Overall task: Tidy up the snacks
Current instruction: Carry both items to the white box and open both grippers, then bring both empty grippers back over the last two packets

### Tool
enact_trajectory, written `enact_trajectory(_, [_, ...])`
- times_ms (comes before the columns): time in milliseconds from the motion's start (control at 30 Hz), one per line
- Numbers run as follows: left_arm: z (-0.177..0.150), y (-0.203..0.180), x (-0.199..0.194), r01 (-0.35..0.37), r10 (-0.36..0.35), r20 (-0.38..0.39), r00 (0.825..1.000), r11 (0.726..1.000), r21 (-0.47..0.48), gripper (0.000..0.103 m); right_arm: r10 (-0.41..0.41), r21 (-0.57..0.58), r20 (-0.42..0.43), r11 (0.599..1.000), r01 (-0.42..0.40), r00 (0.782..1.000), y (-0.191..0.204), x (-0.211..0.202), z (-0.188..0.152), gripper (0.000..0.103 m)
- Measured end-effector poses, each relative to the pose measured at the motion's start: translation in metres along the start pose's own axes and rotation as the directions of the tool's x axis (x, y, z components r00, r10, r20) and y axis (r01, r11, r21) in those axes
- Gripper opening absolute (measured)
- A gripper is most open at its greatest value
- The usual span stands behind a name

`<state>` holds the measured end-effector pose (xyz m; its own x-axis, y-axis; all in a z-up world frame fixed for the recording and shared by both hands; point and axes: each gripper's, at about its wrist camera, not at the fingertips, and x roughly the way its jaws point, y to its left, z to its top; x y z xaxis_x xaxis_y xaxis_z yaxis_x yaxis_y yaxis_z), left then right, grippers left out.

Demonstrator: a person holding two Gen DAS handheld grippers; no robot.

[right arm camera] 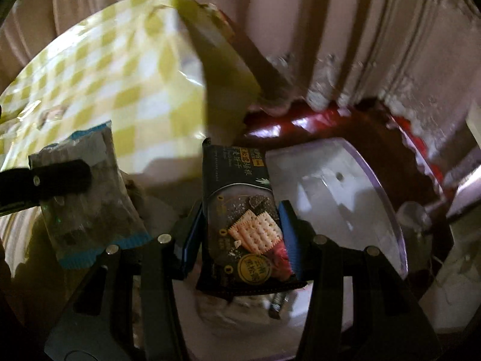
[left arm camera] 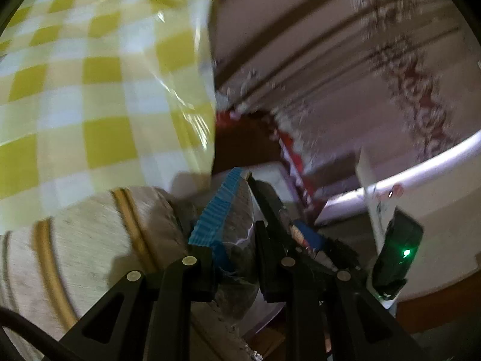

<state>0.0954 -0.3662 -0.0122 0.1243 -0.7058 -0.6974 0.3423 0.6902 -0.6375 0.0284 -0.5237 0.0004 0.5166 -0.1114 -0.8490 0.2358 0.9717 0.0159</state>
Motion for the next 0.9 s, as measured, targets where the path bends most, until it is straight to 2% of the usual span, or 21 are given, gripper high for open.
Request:
enact_trajectory(67, [-0.003,-0.004,0.01,-0.024,0.024,-0.035,0.999,1.0,0.015,0.023,-0.009,0.014,-0.016,1.0,0.01,1.0,-0.008,0.003,-0.003,0.053])
enact_trajectory(167, [-0.006,-0.005,0.017,-0.038,0.039,-0.056,0.998,0.999,0.015,0.032,-0.017,0.026,-0.033,1.0,0.018,0.999,-0.014,0.007,-0.007,0.053])
enact_trajectory(300, [-0.001,-0.004,0.013,-0.03,0.031,-0.042,0.999,1.0,0.008,0.045,-0.024,0.018,-0.038,1.0,0.025,0.999,-0.013,0.007,-0.01,0.053])
enact_trajectory(400, [-0.001,-0.001,0.006,-0.031,0.032,-0.027,0.999,0.999,0.007,0.048,-0.017,0.015,-0.034,1.0,0.018,0.999,-0.009,0.004,-0.01,0.053])
enact_trajectory(500, [0.003,0.006,-0.006,-0.051,0.051,0.0,0.999,0.999,0.004,0.053,-0.014,0.011,-0.031,1.0,0.014,0.999,-0.005,0.002,-0.009,0.053])
enact_trajectory(700, [0.009,0.035,-0.045,-0.111,0.113,0.085,0.99,0.994,-0.022,0.054,-0.005,-0.004,-0.03,1.0,0.005,1.0,0.008,0.002,-0.004,0.054])
enact_trajectory(900, [0.017,0.083,-0.093,-0.206,0.219,0.18,0.959,0.975,-0.087,0.054,0.02,-0.04,-0.016,0.999,-0.02,1.0,0.039,0.002,0.01,0.063])
